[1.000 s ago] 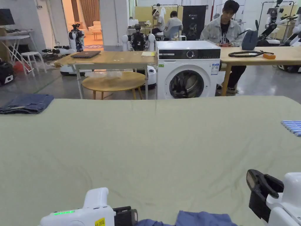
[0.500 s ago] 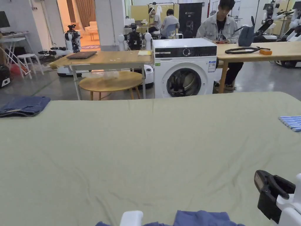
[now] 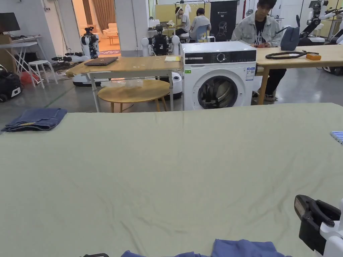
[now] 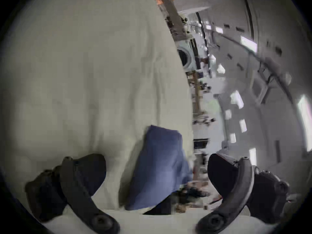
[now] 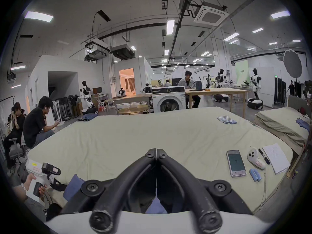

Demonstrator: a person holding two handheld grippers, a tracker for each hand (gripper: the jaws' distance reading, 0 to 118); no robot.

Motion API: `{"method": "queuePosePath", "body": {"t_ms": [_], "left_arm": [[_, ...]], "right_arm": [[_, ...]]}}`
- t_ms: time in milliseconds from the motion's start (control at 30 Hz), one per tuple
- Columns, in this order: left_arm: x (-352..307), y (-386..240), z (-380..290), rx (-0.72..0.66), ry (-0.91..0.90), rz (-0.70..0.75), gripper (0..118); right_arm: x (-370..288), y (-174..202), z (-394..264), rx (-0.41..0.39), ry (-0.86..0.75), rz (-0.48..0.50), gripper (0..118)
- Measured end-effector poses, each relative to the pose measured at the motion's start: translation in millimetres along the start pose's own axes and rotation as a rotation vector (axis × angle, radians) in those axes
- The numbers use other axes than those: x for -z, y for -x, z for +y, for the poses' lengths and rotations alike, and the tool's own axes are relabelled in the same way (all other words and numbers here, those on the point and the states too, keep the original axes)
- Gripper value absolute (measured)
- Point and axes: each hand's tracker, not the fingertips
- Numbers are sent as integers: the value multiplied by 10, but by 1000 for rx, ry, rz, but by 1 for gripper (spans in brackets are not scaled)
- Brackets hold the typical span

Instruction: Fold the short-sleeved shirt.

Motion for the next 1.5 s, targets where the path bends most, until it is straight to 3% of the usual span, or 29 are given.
{"method": "queuePosePath", "body": {"t_ms": [67,133,167,200,233,333,467,567,700,767,867,967,1200,1233,1267,1333,1367,1467,1500], "left_arm": [[191,-66,-49,-10,34,-88,116],[483,-47,-129,-8,89,-50,93],[618,-38,-179,27,150,40,68],[717,-51,-196,85,161,151,28],[768,-71,-226,116,152,238,11],[566,-100,-174,31,120,127,11],[69,-178,-62,81,-4,205,9],[-397,-232,61,33,-125,201,9],[-764,-676,44,248,-222,411,9],[-743,-960,-47,311,-219,384,8],[-441,-1483,-288,396,-169,259,8],[120,-1974,-622,532,-67,251,8],[1706,-2002,-1346,571,235,188,8],[1900,-1922,-1446,561,277,190,12],[2042,-1845,-1507,534,337,203,25],[2214,-1664,-1564,403,446,168,86],[2211,-1616,-1588,353,464,139,99],[1946,-1715,-1488,374,320,66,100],[1817,-1769,-1417,425,246,85,92]], "right_arm": [[5,51,10,-9,5,8,0],[5,92,26,-11,6,15,0],[4,109,37,-11,5,17,0],[-4,125,49,-14,4,17,0],[-19,138,63,-19,2,15,0],[-54,135,108,-31,-6,8,0],[-61,135,132,-32,-14,2,0],[-69,137,126,-36,-17,8,0],[-62,131,97,-24,-18,20,0],[-49,130,87,-18,-16,28,0],[-42,124,81,-13,-17,39,0],[-81,72,77,-1,-25,43,0],[-276,-230,33,43,-47,-17,0],[-317,-284,19,50,-50,-34,0],[-348,-327,8,57,-49,-43,0],[-410,-413,-21,56,-43,-56,0],[-434,-443,-41,48,-39,-73,0],[-454,-528,-90,44,-26,-89,0],[-448,-542,-109,56,-21,-89,0]]}}
